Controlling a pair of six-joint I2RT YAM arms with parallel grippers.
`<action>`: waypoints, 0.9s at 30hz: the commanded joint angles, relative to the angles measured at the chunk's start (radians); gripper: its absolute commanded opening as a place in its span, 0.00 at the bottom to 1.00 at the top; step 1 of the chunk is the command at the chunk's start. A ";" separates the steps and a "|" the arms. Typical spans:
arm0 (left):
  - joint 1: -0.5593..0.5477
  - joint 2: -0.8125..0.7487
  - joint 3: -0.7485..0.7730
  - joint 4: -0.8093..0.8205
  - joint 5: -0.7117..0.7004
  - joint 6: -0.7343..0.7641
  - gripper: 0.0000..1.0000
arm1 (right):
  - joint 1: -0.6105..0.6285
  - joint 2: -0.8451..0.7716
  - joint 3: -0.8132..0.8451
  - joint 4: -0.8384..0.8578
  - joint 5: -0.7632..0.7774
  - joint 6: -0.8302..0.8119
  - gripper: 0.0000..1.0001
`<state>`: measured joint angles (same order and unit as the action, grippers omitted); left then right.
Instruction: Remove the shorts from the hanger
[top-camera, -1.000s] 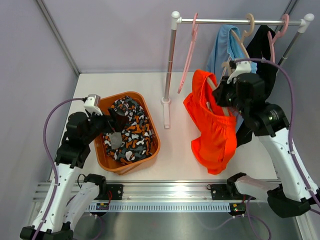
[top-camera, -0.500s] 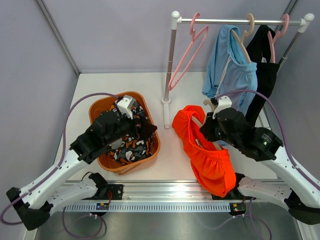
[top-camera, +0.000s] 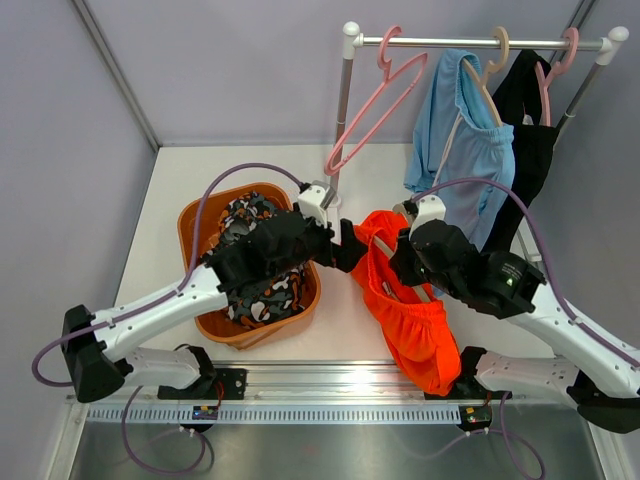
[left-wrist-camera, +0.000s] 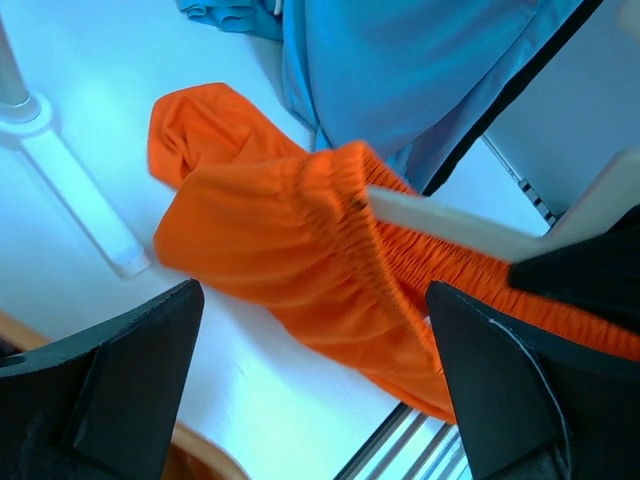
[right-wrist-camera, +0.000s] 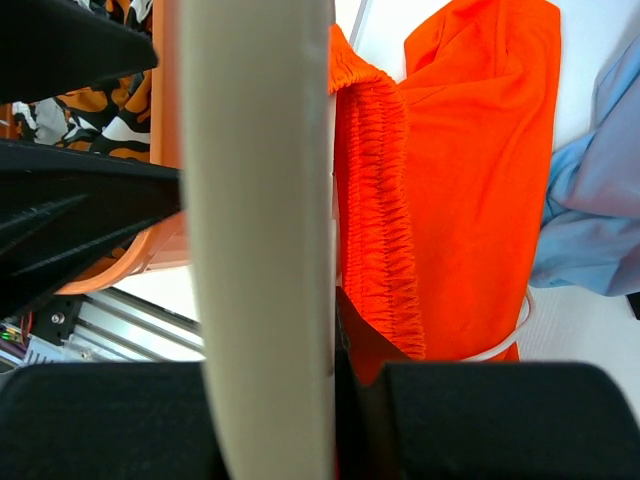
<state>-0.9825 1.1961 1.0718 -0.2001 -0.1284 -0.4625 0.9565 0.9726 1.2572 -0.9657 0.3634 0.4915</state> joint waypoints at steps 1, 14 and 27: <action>-0.025 0.043 0.074 0.108 -0.042 -0.013 0.98 | 0.018 0.003 0.022 0.061 0.063 0.022 0.00; -0.062 0.183 0.137 0.091 -0.074 -0.030 0.89 | 0.021 0.012 0.074 0.045 0.089 -0.002 0.00; -0.076 0.319 0.229 0.064 -0.071 -0.047 0.41 | 0.021 -0.011 0.080 -0.007 0.117 0.022 0.00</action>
<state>-1.0554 1.4971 1.2320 -0.1749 -0.1696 -0.5041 0.9668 0.9863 1.2915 -0.9874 0.4301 0.4938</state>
